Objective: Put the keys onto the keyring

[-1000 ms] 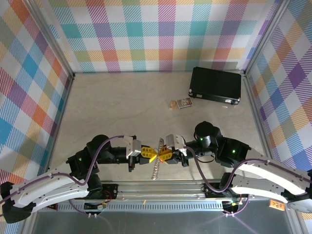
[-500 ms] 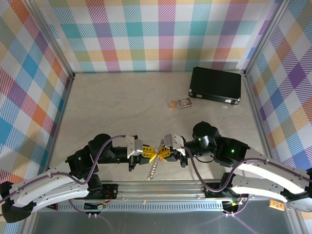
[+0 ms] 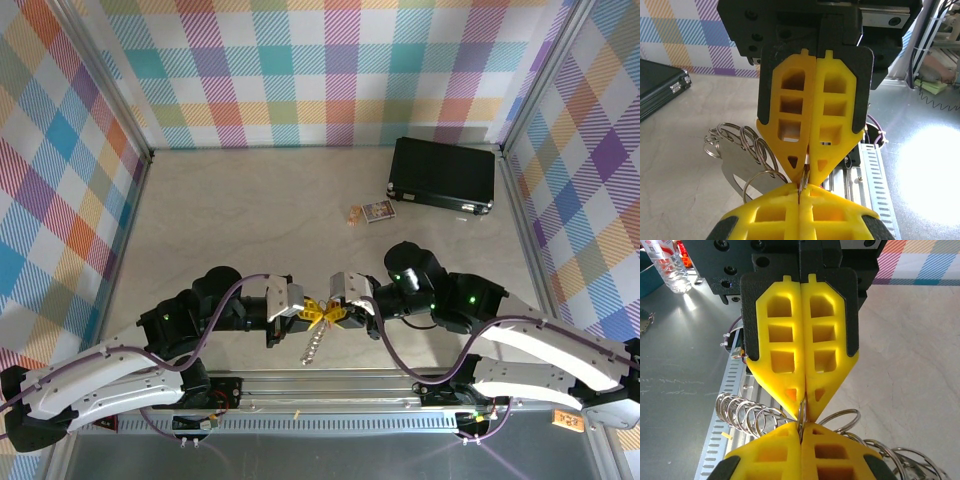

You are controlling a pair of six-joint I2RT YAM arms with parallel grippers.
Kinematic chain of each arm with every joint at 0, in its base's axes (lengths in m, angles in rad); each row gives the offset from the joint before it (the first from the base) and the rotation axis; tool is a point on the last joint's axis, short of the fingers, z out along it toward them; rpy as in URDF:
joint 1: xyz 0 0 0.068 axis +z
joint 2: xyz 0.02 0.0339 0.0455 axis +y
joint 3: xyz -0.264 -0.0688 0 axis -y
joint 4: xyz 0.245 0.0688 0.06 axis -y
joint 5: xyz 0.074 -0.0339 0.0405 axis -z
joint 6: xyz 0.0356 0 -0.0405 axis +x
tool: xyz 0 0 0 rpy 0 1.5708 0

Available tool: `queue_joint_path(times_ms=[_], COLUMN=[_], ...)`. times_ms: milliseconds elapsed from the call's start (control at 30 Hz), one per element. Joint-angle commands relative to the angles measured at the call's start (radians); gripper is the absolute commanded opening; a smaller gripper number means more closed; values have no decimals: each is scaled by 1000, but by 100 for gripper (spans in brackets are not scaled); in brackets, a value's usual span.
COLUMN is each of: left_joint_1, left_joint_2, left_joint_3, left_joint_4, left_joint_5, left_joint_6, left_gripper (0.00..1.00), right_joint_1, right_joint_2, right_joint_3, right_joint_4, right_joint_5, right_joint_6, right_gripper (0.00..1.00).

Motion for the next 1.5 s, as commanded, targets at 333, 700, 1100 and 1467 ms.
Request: queue_joint_path(times_ms=[333,700,1100,1467], left_joint_1=[-2,-2,-2,-2], left_joint_2=[-122,-122,-116,-77], left_joint_3=[-92,-147,-170,-25], left_joint_4=[288,386,422,42], left_joint_5=[79,97,101,-35], left_joint_6=[-116,-143,-157,-18], left_gripper=[0,0,0,6], right_joint_1=[5,4,4,6], right_joint_2=[-83,-108,-93,-28], right_joint_3=[-61,-99,-103,-8], right_joint_4=[182,269,254,72], right_joint_5=[-90,-136,-81,22], right_joint_6=[70,106,99,16], right_gripper=[17,33,9,0])
